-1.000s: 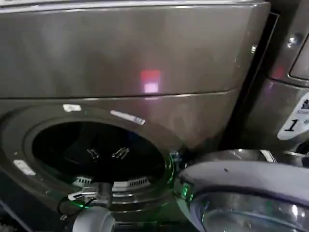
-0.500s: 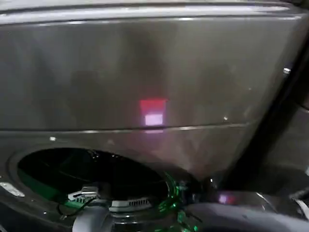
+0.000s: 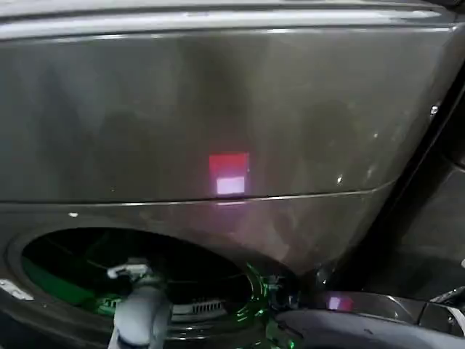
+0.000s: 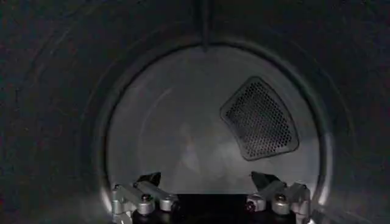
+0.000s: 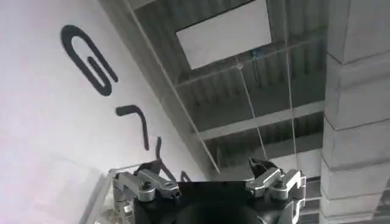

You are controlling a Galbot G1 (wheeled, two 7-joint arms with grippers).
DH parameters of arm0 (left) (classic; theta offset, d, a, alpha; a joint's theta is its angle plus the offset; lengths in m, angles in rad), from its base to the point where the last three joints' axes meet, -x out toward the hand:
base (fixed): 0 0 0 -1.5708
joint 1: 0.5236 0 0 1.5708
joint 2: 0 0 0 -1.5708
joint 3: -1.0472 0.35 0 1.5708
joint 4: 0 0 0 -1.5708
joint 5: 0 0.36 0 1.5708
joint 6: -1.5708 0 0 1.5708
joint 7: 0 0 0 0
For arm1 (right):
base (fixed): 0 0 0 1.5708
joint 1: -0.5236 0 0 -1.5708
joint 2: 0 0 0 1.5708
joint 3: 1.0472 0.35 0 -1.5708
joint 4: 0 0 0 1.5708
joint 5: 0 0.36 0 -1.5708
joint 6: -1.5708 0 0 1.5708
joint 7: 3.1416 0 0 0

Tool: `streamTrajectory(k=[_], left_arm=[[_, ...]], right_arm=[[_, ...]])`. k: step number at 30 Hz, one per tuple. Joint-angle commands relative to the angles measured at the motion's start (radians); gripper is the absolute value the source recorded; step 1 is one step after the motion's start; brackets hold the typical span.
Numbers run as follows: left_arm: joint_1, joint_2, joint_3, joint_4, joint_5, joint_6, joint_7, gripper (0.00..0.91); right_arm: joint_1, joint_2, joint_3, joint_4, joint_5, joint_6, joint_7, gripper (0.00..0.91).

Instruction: Grasp the clothes from the dryer.

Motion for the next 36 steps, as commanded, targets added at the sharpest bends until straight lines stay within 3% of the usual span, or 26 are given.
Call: streamTrajectory(k=[1,4,7,12,15,19,24,26,30,32,36], left_arm=[[-0.302,0.002,-0.008,0.26,-0.055,0.032,0.036,0.907],[-0.43,0.017,-0.007,0.336,-0.074,0.097,0.087,0.907],[-0.53,0.032,-0.002,0.458,-0.067,0.091,0.102,0.907],[-0.608,0.058,0.01,0.571,-0.021,0.14,0.27,0.907],[-0.617,0.111,0.037,0.605,0.054,0.108,0.479,0.907],[-0.688,0.126,0.077,0.692,0.216,0.066,0.675,0.907],[-0.772,0.138,0.192,0.764,0.325,-0.059,0.831,0.907],[-0.8,0.162,0.244,0.803,0.411,-0.196,0.904,0.907],[-0.888,0.202,0.323,0.914,0.494,-0.26,0.976,0.907],[-0.92,0.208,0.321,0.974,0.516,-0.379,1.018,0.907],[-0.964,0.25,0.376,1.034,0.594,-0.495,1.071,0.907]], right_arm=[[0.0,0.001,0.005,0.001,-0.001,-0.003,0.002,0.907],[0.004,0.001,0.004,0.006,-0.002,-0.007,0.001,0.907],[0.007,-0.002,0.004,-0.002,-0.004,-0.006,-0.001,0.907],[0.011,-0.003,0.003,-0.004,-0.004,-0.007,-0.004,0.907],[0.01,-0.003,0.004,-0.009,-0.004,-0.005,-0.006,0.907],[0.007,-0.004,0.004,-0.004,-0.002,-0.004,-0.005,0.907],[-0.001,-0.002,0.006,-0.003,-0.002,0.0,-0.005,0.907],[-0.004,0.003,0.006,0.001,0.0,0.001,-0.005,0.907],[-0.004,0.003,0.005,0.003,-0.001,0.003,-0.005,0.907],[-0.002,0.004,0.004,0.006,-0.001,0.002,-0.005,0.907],[-0.001,0.003,0.004,0.007,0.0,0.002,-0.006,0.907]])
